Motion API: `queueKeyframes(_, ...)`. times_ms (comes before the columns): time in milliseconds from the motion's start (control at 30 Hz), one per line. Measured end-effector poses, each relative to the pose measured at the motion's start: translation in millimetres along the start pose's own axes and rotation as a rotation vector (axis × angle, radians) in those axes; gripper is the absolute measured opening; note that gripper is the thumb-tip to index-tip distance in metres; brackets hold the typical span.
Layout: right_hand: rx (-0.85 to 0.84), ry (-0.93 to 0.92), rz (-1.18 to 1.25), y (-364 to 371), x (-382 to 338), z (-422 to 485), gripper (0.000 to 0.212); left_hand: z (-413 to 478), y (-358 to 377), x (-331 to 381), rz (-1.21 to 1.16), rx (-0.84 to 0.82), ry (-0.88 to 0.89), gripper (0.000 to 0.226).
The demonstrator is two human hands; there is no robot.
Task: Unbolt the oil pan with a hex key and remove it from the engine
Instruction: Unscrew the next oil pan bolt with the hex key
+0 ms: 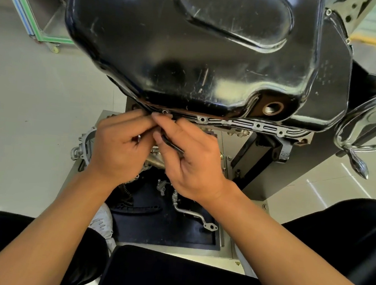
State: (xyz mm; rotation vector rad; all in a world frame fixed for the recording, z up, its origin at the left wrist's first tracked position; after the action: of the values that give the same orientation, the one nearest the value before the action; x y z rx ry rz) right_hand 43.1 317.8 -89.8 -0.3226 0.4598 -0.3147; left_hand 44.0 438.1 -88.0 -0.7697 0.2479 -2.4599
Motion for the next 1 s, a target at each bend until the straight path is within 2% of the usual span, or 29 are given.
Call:
queueKeyframes(200,0.08,0.027,0.079,-8.3,3.4,1.9,0.026,-4.0,-11.0,-4.4,0.027,0.155,-0.025,0.009)
queueKeyframes(300,0.096,-0.014,0.103,-10.4,-0.3,2.1,0.021,-6.9,-12.7,-8.2,0.013,0.178,-0.047,0.016)
queueKeyframes(367,0.079,-0.038,0.089,-7.1,-2.0,0.8,0.019,-6.0,-9.8,-2.1,0.018,0.154,-0.008,0.023)
queueKeyframes(433,0.066,-0.047,0.064,-2.9,-1.9,-0.5,0.017,-5.8,-4.7,3.4,0.043,0.116,0.024,0.02)
queueKeyframes(567,0.091,-0.044,0.084,-2.1,0.2,0.1,0.013,-5.6,1.2,1.8,0.053,0.089,-0.017,0.021)
queueKeyframes(700,0.1,-0.037,0.073,-6.8,4.1,-0.1,0.017,-0.9,5.0,4.6,0.031,0.013,0.023,0.036)
queueKeyframes(867,0.114,0.009,0.05,-10.7,7.1,-1.8,0.028,3.4,1.3,5.9,0.006,0.019,0.042,0.023)
queueKeyframes(1000,0.135,0.066,0.083,-9.5,9.1,-3.8,0.024,-0.4,-3.8,-2.0,0.02,0.083,-0.02,0.011)
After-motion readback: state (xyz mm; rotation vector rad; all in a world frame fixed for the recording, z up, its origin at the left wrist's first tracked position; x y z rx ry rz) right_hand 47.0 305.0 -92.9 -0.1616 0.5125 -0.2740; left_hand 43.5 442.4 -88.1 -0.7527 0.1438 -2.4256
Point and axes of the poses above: each hand's wrist, its own z-axis towards the middle knuckle, its own y-axis out of the palm, x = y × z, the point moved 10 cm from there along z, towards the middle knuckle, and after that the axes turned 2 degrees about x, right-handed, at the moved point
